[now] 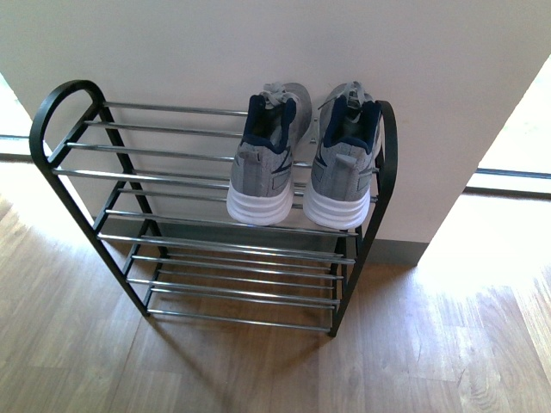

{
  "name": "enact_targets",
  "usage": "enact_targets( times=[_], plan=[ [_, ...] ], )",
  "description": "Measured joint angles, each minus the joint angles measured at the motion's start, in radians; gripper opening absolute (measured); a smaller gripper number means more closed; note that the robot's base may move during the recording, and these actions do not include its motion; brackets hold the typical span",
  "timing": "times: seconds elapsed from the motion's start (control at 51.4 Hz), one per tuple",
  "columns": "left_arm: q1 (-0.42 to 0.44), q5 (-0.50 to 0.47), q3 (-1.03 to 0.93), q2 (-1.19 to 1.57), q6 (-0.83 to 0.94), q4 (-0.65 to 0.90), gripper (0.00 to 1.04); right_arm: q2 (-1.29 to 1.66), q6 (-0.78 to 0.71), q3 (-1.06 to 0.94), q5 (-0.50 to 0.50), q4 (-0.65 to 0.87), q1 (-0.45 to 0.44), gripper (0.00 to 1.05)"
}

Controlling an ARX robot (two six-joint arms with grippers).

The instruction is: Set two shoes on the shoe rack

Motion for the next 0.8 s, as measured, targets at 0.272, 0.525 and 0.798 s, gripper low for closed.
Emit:
enact_targets(
  times=[0.272, 0.525, 0.798],
  plan=[
    [0.0, -0.001, 0.0, 0.0, 0.0, 0.0, 0.95, -0.001, 0.0, 0.0, -0.001, 0.0, 0.0, 0.96],
    [0.0, -0.004, 0.0, 0.0, 0.0, 0.0, 0.95, -0.001, 0.0, 0.0, -0.006, 0.0, 0.0, 0.96],
    [0.001, 0.002, 0.0, 0.0, 0.0, 0.0, 0.95, -0.001, 0.0, 0.0, -0.002, 0.0, 0.0, 0.96]
  ],
)
